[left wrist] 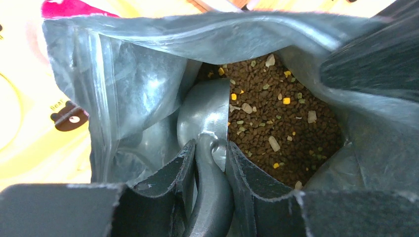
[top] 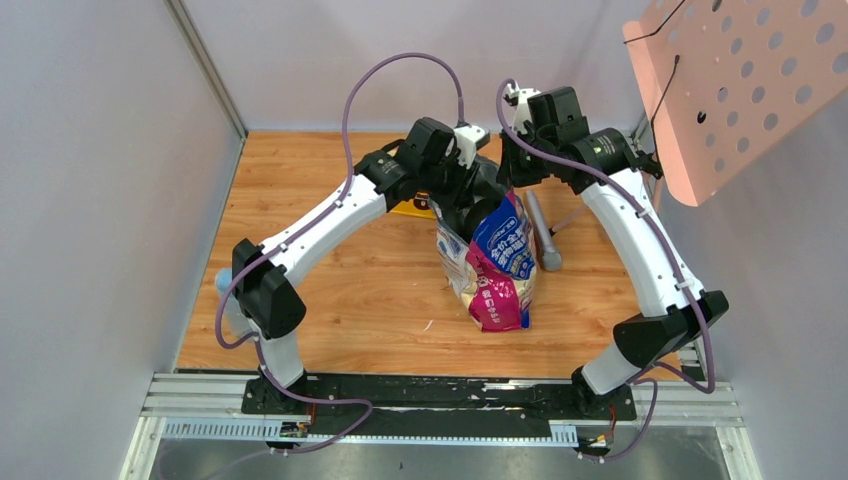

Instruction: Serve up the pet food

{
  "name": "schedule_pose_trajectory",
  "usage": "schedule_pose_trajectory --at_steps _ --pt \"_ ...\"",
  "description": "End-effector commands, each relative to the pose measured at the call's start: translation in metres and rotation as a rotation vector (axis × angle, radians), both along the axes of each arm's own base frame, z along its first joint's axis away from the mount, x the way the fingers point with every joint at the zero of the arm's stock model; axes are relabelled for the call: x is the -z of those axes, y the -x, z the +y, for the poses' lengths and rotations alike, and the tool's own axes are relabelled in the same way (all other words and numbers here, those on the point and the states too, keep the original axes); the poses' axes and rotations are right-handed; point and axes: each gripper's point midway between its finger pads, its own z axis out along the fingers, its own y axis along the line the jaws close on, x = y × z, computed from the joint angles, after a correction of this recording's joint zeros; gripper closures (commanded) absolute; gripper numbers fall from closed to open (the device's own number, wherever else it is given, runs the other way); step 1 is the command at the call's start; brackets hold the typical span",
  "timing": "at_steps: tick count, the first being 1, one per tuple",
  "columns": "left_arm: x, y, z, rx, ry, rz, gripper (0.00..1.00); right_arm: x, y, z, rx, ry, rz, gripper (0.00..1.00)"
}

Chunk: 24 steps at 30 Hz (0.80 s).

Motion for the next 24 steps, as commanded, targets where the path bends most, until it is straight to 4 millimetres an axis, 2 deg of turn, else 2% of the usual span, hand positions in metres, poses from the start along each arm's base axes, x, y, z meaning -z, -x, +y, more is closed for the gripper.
schedule_pose_trajectory --at_steps 1,4,8,15,18,19,20,21,22,24 --pt "0.031 0.011 0.013 -0.048 -0.043 0.098 1.0 -0.038 -0.012 -0.004 0.107 -0.082 -0.147 1.0" --pt "0.049 0.028 0.008 -0.021 -0.057 0.143 1.0 -0.029 -0.011 0.003 0.097 -0.078 -0.122 1.0" --pt "0.065 0.04 0.0 -0.02 -0.116 0.157 1.0 -0.017 -0.008 0.009 0.09 -0.056 -0.095 1.0" --pt "0.1 0.038 0.009 -0.129 -0.215 0.219 1.0 -0.008 -0.004 -0.019 0.241 0.034 -0.116 1.0" --pt "0.116 0.042 0.0 -0.129 -0.265 0.213 1.0 -0.017 -0.001 -0.023 0.283 0.012 -0.129 1.0" --pt "0.113 0.045 -0.009 -0.101 -0.269 0.194 1.0 -0.022 -0.001 -0.02 0.28 -0.015 -0.132 1.0" --pt "0.121 0.047 -0.011 -0.089 -0.295 0.201 1.0 -0.03 0.002 -0.013 0.258 -0.057 -0.13 1.0" --pt "0.117 0.049 -0.017 -0.067 -0.296 0.186 1.0 -0.037 0.004 -0.007 0.239 -0.098 -0.126 1.0" --pt "0.124 0.051 -0.018 -0.056 -0.313 0.202 1.0 -0.045 0.007 -0.001 0.221 -0.137 -0.125 1.0" --pt "0.124 0.056 -0.025 -0.003 -0.303 0.223 1.0 -0.056 0.01 0.005 0.194 -0.176 -0.136 1.0"
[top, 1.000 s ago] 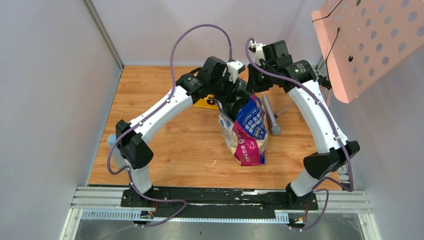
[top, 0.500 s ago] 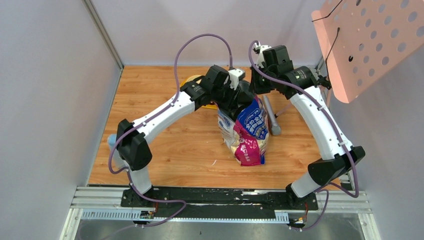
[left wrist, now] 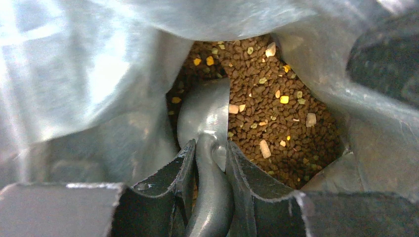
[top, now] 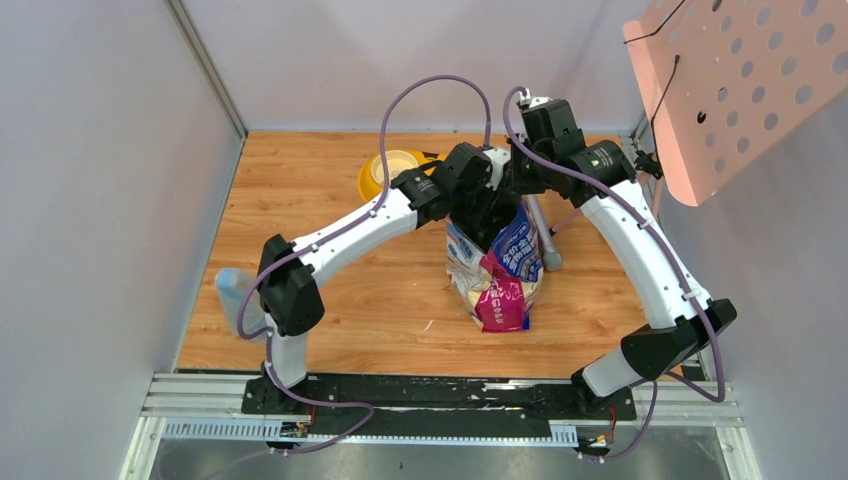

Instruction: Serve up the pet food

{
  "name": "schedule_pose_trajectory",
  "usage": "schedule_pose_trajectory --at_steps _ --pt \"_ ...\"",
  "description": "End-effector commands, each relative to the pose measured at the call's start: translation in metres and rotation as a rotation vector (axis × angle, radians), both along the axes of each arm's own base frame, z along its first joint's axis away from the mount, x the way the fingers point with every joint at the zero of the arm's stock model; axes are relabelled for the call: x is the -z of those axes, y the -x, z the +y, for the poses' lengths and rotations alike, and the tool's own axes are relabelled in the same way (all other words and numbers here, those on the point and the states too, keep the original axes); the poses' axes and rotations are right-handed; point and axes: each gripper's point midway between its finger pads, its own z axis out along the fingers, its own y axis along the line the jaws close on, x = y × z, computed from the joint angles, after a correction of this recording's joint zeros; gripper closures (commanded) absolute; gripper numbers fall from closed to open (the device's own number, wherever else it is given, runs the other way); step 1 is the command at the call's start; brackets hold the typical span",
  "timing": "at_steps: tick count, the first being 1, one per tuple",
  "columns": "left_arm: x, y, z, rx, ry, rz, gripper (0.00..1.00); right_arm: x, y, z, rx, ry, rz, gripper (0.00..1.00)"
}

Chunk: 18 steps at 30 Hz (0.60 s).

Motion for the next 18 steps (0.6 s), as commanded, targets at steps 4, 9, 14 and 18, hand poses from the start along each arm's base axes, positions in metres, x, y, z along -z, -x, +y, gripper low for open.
schedule_pose_trajectory --at_steps 4,9,14,18 --pt "0.066 0.047 0.005 0.192 -0.168 0.24 1.0 -0.063 0.001 0.011 -0.005 -0.157 -0.164 1.0" --pt "0.04 0.053 0.006 0.327 -0.008 0.385 1.0 -0.052 0.003 -0.002 0.006 -0.12 -0.168 1.0" --pt "0.011 0.064 0.011 0.42 0.109 0.457 1.0 -0.043 0.009 -0.009 -0.017 -0.086 -0.168 1.0" --pt "-0.002 0.071 0.013 0.452 0.122 0.461 1.0 -0.038 0.013 -0.006 -0.06 -0.079 -0.165 1.0"
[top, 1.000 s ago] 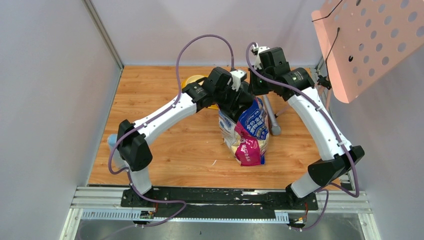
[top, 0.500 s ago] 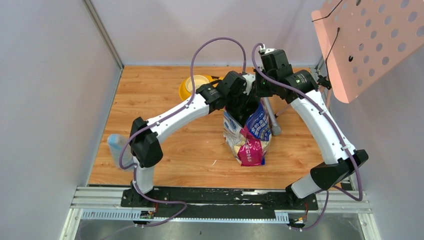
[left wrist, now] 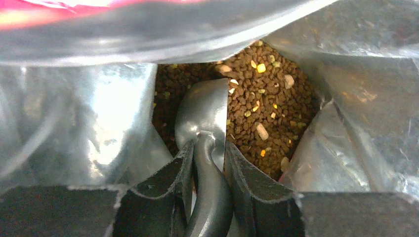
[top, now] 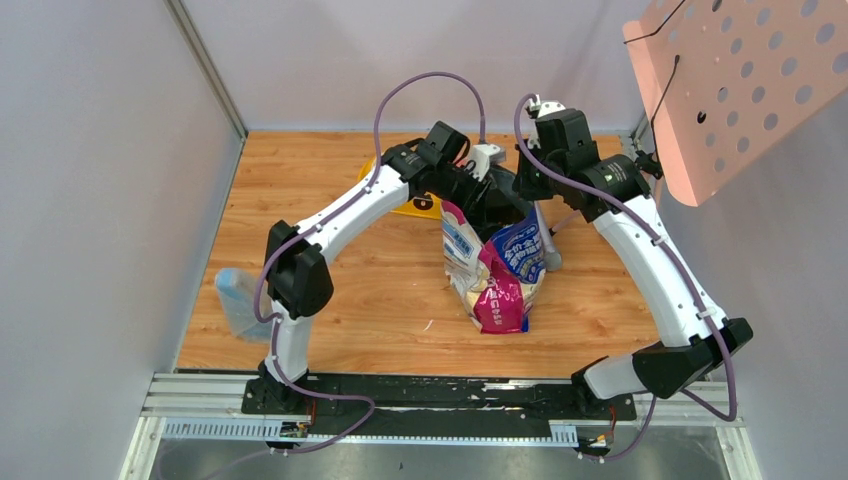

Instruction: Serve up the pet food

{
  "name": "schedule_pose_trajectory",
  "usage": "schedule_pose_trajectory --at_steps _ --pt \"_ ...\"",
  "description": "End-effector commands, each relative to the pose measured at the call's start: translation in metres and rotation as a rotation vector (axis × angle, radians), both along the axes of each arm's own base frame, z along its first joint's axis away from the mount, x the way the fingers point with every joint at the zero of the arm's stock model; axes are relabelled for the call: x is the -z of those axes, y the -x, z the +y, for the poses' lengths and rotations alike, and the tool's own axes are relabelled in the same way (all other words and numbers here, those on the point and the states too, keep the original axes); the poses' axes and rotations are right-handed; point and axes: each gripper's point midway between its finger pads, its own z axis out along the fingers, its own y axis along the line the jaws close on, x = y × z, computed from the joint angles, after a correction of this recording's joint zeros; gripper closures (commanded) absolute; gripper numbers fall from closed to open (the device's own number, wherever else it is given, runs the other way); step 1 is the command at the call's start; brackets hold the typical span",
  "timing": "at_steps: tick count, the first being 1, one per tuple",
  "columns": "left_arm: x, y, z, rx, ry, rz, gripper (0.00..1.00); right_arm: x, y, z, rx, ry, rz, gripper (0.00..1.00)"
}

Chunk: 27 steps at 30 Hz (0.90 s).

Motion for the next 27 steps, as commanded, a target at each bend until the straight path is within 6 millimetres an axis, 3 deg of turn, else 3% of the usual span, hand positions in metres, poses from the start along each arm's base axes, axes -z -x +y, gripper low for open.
schedule_pose_trajectory --at_steps 1,5,10,19,21,22,23,24,27 --pt "-0.008 0.068 0.006 0.161 0.006 0.265 1.0 -0.034 0.004 0.006 -0.063 -0.061 -0.123 1.0" --pt "-0.017 0.07 0.005 0.162 0.071 0.34 1.0 -0.03 0.007 0.012 -0.116 -0.064 -0.121 1.0" --pt "-0.035 0.055 0.009 0.089 0.134 0.391 1.0 -0.036 0.014 0.021 -0.22 -0.069 -0.153 1.0" --pt "-0.078 0.021 0.011 -0.057 0.323 0.578 1.0 -0.041 0.002 0.004 -0.24 0.074 -0.287 1.0" --pt "-0.074 0.013 0.016 -0.108 0.343 0.673 1.0 -0.043 -0.003 0.002 -0.235 0.1 -0.298 1.0" --pt "-0.082 0.007 0.015 -0.135 0.379 0.717 1.0 -0.044 -0.004 0.001 -0.236 0.112 -0.303 1.0" --pt "-0.074 0.008 0.018 -0.143 0.385 0.777 1.0 -0.044 -0.006 0.001 -0.236 0.123 -0.305 1.0" --pt "-0.085 0.005 0.017 -0.144 0.427 0.794 1.0 -0.045 -0.008 0.0 -0.239 0.132 -0.31 1.0" --pt "-0.088 -0.003 0.023 -0.172 0.446 0.773 1.0 -0.047 -0.012 -0.002 -0.235 0.156 -0.321 1.0"
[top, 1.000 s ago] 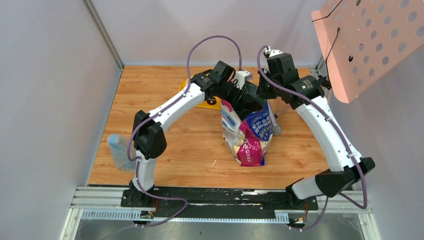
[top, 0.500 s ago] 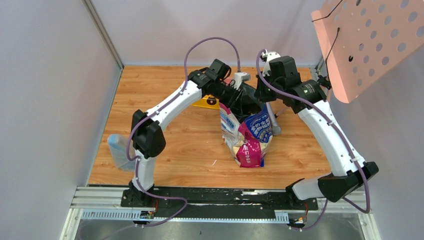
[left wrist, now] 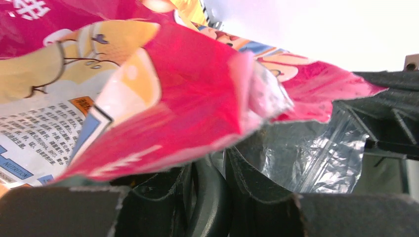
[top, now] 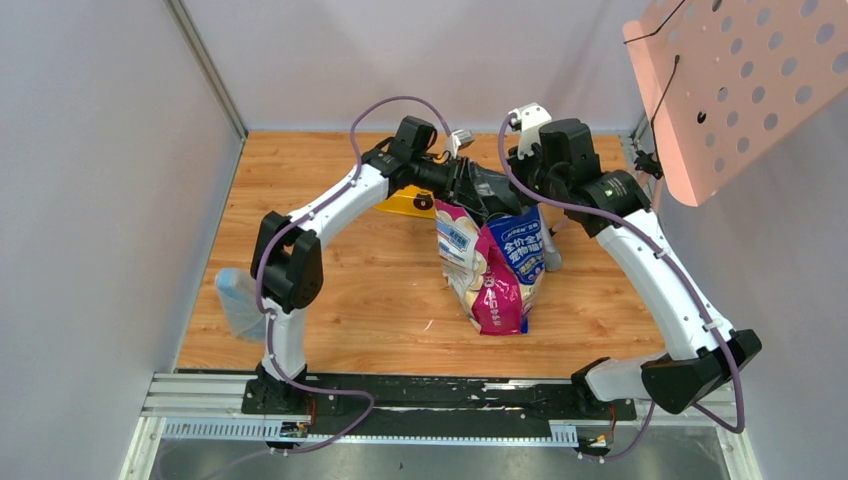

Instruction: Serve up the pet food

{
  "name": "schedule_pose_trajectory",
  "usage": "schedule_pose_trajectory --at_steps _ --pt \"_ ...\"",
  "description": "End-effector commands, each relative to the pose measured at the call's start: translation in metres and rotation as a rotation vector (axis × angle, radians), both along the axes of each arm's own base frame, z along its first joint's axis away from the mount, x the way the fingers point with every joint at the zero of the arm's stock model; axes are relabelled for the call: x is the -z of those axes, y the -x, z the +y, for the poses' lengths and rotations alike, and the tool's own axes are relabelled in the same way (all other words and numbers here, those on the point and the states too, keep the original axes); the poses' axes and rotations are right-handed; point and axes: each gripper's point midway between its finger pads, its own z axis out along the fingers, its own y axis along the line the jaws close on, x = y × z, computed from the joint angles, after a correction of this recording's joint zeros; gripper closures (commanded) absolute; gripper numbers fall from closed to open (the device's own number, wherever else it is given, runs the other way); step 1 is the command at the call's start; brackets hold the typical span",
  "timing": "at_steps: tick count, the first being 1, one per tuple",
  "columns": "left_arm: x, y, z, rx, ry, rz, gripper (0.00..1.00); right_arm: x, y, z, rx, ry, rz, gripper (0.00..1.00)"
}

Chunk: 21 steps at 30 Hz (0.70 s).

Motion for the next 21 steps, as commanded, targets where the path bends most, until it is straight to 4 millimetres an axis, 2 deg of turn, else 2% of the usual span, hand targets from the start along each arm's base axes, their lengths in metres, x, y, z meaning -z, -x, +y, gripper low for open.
schedule_pose_trajectory --at_steps 1,7,12,18,21 --pt "-0.048 -0.01 0.021 -0.074 0.09 0.134 1.0 -0.046 -0.013 -0.007 0.012 0.011 -0.165 1.0" --pt "-0.073 -0.034 0.045 -0.184 0.072 -0.019 1.0 -0.05 -0.013 -0.01 0.004 0.035 -0.203 1.0" --pt "-0.097 -0.039 0.058 -0.218 0.067 -0.136 1.0 -0.056 -0.01 -0.013 -0.009 0.047 -0.244 1.0" --pt "-0.108 -0.039 0.071 -0.219 0.08 -0.211 1.0 -0.056 -0.011 -0.021 0.013 0.076 -0.259 1.0" --pt "-0.105 -0.046 0.085 -0.249 0.081 -0.189 1.0 -0.06 -0.011 -0.023 0.013 0.088 -0.27 1.0"
